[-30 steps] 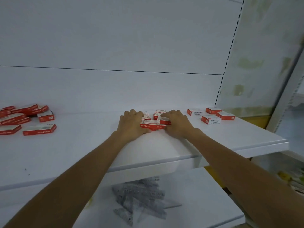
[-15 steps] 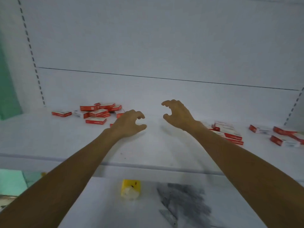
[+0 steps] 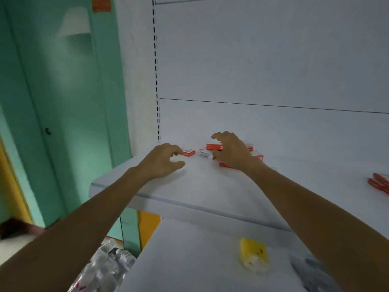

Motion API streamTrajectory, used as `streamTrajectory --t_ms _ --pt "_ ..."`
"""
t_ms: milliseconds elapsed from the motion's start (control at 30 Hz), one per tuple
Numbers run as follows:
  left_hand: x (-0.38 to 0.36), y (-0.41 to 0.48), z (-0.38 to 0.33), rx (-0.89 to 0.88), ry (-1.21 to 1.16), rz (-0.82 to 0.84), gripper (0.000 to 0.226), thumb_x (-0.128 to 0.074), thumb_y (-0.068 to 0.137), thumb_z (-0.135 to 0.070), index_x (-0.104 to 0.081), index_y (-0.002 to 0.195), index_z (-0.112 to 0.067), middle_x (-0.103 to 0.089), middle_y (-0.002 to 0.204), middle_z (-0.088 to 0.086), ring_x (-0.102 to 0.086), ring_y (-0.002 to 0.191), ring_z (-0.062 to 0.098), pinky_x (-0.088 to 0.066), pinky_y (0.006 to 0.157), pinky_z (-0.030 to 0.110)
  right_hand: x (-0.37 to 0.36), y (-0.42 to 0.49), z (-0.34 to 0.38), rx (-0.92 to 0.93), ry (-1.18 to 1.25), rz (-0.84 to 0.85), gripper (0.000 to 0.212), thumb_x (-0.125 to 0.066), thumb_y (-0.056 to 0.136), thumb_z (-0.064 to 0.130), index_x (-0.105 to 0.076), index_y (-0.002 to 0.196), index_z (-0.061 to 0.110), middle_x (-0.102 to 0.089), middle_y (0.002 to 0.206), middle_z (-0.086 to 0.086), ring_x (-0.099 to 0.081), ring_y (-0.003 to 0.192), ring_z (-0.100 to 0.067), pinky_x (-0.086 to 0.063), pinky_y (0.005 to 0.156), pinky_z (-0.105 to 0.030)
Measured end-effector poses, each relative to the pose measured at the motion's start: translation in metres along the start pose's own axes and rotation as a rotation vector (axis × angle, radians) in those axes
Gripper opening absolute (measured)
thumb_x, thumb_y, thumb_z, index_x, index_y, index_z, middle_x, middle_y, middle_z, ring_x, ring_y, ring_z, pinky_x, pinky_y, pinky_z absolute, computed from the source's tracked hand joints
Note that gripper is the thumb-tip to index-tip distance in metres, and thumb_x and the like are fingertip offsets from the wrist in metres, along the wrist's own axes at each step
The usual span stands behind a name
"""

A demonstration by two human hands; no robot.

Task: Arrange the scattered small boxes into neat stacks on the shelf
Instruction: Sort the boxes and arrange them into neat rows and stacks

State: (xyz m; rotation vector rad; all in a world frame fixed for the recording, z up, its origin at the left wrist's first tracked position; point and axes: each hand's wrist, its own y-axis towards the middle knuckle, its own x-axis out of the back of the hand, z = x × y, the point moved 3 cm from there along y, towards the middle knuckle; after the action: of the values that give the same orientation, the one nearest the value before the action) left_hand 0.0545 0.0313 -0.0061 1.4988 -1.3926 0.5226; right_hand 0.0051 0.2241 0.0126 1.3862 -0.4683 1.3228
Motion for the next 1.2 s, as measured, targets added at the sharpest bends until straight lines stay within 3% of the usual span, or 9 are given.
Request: streamTrajectory --t_ms 333,567,700,833,1033,1133,1200 --pt "-0.005 0.041 0.044 -0.052 -0.039 0.032 0.033 -0.063 0.085 -0.028 -0.059 0.116 -0.017 -0.058 0.117 0.004 -0.05 0.099 0.012 -0.036 0.085 0.022 -0.024 0.03 -0.005 -0.101 -0.041 0.018 0.047 -0.056 0.088 0.02 -0.044 0.133 0.015 -0.05 0.13 -0.009 -0.043 0.122 -0.024 -0.038 0.099 -0.036" --pt "-0.032 0.094 0.051 -0.022 -0.015 0.077 0.037 -0.064 0.083 -0.03 -0.059 0.117 -0.018 -0.055 0.121 0.007 -0.051 0.113 0.022 -0.037 0.087 0.025 -0.022 0.063 -0.045 -0.158 -0.033 0.05 0.05 -0.06 0.085 0.026 -0.045 0.132 0.017 -0.051 0.13 -0.007 -0.043 0.122 -0.024 -0.037 0.099 -0.036" --pt "-0.043 0.116 0.058 -0.034 -0.026 0.119 0.046 -0.067 0.08 -0.037 -0.056 0.122 -0.021 -0.051 0.132 0.003 -0.045 0.123 0.022 -0.037 0.099 0.031 -0.039 0.077 -0.054 -0.147 -0.021 0.108 0.055 -0.063 0.083 0.037 -0.045 0.132 0.018 -0.053 0.128 -0.006 -0.045 0.121 -0.023 -0.039 0.1 -0.038" --pt "-0.059 0.123 0.062 -0.03 -0.022 0.239 0.058 -0.066 0.081 -0.035 -0.045 0.134 -0.022 -0.041 0.143 0.001 -0.036 0.132 0.019 -0.03 0.11 0.033 -0.047 0.084 -0.06 -0.117 -0.028 0.127 0.048 -0.061 0.084 0.035 -0.052 0.128 0.017 -0.056 0.121 -0.005 -0.047 0.116 -0.021 -0.042 0.095 -0.035" --pt "-0.058 0.121 0.065 -0.009 0.158 0.303 0.056 -0.055 0.086 -0.048 -0.046 0.134 -0.02 -0.046 0.132 0.005 -0.033 0.124 0.029 -0.029 0.108 0.037 -0.05 0.088 -0.051 -0.078 -0.122 0.185 0.047 -0.056 0.087 0.034 -0.05 0.132 0.018 -0.057 0.121 -0.006 -0.04 0.118 -0.022 -0.041 0.09 -0.035" --pt "-0.051 0.115 0.068 0.011 0.172 0.327 0.06 -0.051 0.073 -0.068 -0.06 0.113 -0.025 -0.054 0.111 0.008 -0.042 0.11 0.028 -0.033 0.103 0.039 -0.048 0.085 -0.041 -0.063 -0.166 0.185 0.05 -0.059 0.086 0.037 -0.048 0.131 0.017 -0.052 0.122 -0.007 -0.039 0.119 -0.022 -0.039 0.092 -0.034" --pt "-0.046 0.108 0.069 0.02 0.141 0.347 0.059 -0.054 0.071 -0.065 -0.06 0.117 -0.028 -0.056 0.115 0.007 -0.044 0.114 0.028 -0.035 0.1 0.036 -0.046 0.08 -0.032 -0.045 -0.179 0.164 0.048 -0.061 0.085 0.032 -0.048 0.129 0.016 -0.048 0.124 -0.007 -0.039 0.118 -0.022 -0.038 0.096 -0.036"
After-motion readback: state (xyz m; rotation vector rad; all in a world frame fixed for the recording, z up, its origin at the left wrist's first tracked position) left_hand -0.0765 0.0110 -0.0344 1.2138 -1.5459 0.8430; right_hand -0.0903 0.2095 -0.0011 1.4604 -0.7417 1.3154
